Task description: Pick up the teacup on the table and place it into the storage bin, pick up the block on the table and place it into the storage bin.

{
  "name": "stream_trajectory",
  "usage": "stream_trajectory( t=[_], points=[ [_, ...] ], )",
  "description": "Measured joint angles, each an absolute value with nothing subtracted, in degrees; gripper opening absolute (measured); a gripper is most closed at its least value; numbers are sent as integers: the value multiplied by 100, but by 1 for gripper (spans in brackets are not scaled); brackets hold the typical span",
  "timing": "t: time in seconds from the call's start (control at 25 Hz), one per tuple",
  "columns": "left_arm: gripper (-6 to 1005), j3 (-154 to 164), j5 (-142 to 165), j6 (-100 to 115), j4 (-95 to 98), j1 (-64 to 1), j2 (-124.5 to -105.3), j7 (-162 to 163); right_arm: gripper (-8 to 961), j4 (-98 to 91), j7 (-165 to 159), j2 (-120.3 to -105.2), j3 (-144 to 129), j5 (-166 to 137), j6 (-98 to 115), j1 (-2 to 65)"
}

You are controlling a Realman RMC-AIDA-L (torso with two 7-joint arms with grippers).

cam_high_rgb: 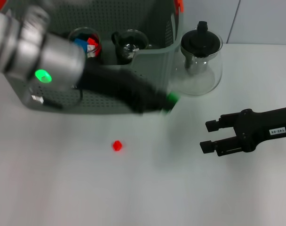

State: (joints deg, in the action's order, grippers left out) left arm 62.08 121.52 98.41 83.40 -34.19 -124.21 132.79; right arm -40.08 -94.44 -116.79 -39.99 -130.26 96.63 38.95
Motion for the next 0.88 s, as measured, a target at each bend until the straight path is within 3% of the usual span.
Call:
stream_trajectory(
  t=[0.2,0.56,0.88],
  points=[
    [191,5371,11187,9671,8340,-3603,-12320,13058,821,-4011,-9457,-11674,-3999,-13025,9680,3893],
    [197,5330,13476,7467,7422,-4649,-11855,14002,821,-4008,-9434,-11676,-3986,-13025,9644,3902],
    [203,5327,15260,6132,6215,-5256,-11784,14727,822,-4007,-9404,-11664,-3885,-13025,9634,3900]
  ],
)
